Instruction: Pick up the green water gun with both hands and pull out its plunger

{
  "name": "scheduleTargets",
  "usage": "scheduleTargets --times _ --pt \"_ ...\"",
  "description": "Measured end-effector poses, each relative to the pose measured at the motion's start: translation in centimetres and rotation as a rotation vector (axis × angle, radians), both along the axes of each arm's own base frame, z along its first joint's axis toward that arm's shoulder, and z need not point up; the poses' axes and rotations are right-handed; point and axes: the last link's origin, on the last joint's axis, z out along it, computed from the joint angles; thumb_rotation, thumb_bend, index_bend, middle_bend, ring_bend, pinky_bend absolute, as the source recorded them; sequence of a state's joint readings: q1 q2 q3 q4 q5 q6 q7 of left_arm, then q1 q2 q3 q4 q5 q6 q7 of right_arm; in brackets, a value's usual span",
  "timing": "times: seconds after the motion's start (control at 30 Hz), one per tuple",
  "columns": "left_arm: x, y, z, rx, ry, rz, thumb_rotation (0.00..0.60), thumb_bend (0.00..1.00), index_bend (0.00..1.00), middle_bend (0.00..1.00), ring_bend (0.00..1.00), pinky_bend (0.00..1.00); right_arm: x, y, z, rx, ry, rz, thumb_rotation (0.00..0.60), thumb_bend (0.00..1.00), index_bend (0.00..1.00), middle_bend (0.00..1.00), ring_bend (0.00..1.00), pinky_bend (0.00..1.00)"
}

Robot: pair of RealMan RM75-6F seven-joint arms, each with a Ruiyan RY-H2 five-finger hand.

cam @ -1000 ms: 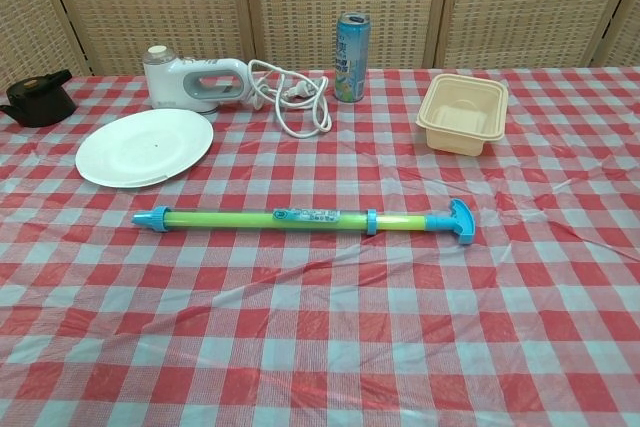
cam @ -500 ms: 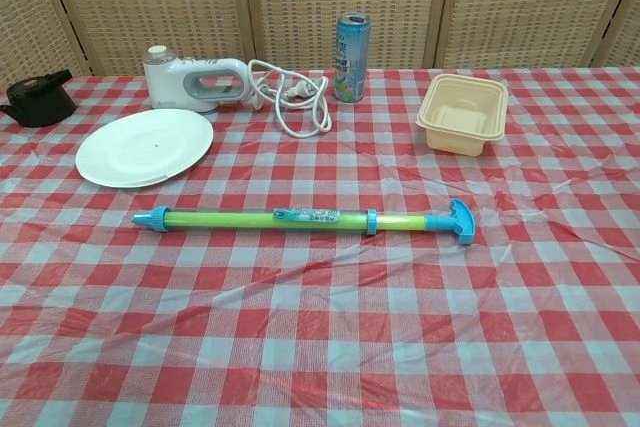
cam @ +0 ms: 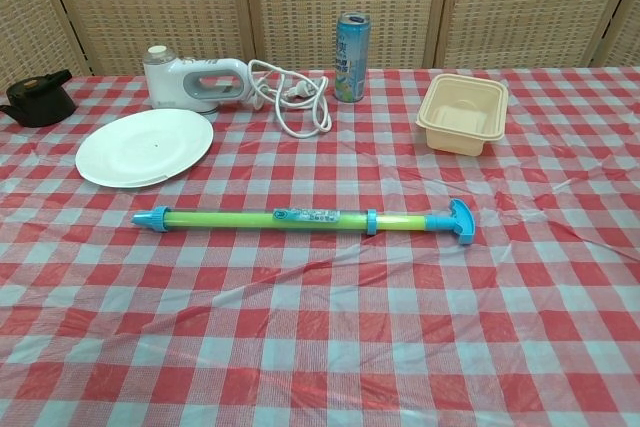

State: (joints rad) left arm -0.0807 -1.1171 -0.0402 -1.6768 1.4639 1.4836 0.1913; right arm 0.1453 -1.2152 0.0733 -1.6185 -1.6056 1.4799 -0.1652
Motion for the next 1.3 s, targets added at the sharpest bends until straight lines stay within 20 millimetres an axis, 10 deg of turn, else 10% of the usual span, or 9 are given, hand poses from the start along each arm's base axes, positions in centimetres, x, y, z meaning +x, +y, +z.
scheduleTargets --times 0.13,0.4,0.6,0.9,1.3 --pt "-0.1 0.4 -0.4 -0.006 0.008 0.005 0.600 0.13 0.00 0.00 0.00 0.00 2.7 -2.0 -0.4 -0.003 0.014 0.042 0.600 0.13 0.13 0.08 0.04 0.03" --pt "-0.5 0.8 -0.6 0.001 0.005 0.021 0.600 0.14 0.00 0.00 0.00 0.00 8.6 -5.9 -3.4 0.024 0.038 0.108 0.600 0.13 0.32 0.69 0.65 0.40" --pt "-0.9 1.2 -0.3 0.013 -0.011 0.034 0.600 0.14 0.00 0.00 0.00 0.00 12.1 -7.7 -7.3 0.060 0.021 0.106 0.600 0.18 0.41 0.94 0.88 0.55" --pt "-1.2 1.5 -0.3 0.011 -0.032 0.040 0.600 0.14 0.00 0.00 0.00 0.00 16.0 -9.2 -12.9 0.153 0.010 0.068 0.600 0.33 0.45 1.00 1.00 0.69" --pt "-1.9 1.8 -0.3 0.000 -0.049 0.064 0.600 0.14 0.00 0.00 0.00 0.00 16.5 -10.5 -18.1 0.239 0.092 -0.020 0.600 0.44 0.44 1.00 1.00 0.69"
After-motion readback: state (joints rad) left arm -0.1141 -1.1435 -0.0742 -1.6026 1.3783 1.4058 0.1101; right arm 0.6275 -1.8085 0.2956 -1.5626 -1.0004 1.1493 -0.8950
